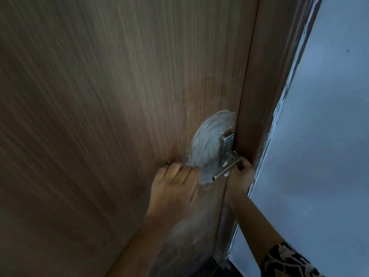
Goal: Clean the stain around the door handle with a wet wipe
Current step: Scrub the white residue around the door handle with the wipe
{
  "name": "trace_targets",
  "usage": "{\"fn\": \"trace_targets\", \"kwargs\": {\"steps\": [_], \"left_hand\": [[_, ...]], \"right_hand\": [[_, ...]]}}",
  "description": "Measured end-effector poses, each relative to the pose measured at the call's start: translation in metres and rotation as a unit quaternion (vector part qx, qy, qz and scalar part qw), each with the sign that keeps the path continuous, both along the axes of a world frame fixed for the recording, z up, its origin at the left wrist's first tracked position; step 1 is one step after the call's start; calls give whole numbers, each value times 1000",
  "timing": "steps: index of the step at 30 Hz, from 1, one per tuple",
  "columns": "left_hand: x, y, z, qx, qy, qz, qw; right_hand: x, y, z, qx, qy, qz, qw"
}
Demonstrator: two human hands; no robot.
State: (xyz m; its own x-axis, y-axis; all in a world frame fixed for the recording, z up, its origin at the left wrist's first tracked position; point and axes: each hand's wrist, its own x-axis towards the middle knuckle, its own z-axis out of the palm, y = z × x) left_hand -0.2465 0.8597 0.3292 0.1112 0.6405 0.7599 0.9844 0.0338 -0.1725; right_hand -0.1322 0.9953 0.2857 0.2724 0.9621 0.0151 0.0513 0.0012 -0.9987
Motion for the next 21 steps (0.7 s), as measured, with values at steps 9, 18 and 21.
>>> {"fn": "trace_targets", "kwargs": {"steps": [9, 18, 21], "left_hand": [[-20, 11, 15, 58, 87, -39, 994], [-21, 13, 12, 45, 105, -25, 993], [-21, 13, 13, 42, 105, -21, 993]], "right_hand": [[0, 4, 4, 3, 34, -38, 999], [9, 9, -15, 18, 3, 39, 999], [4, 1, -17, -4, 2, 19, 1000]]}}
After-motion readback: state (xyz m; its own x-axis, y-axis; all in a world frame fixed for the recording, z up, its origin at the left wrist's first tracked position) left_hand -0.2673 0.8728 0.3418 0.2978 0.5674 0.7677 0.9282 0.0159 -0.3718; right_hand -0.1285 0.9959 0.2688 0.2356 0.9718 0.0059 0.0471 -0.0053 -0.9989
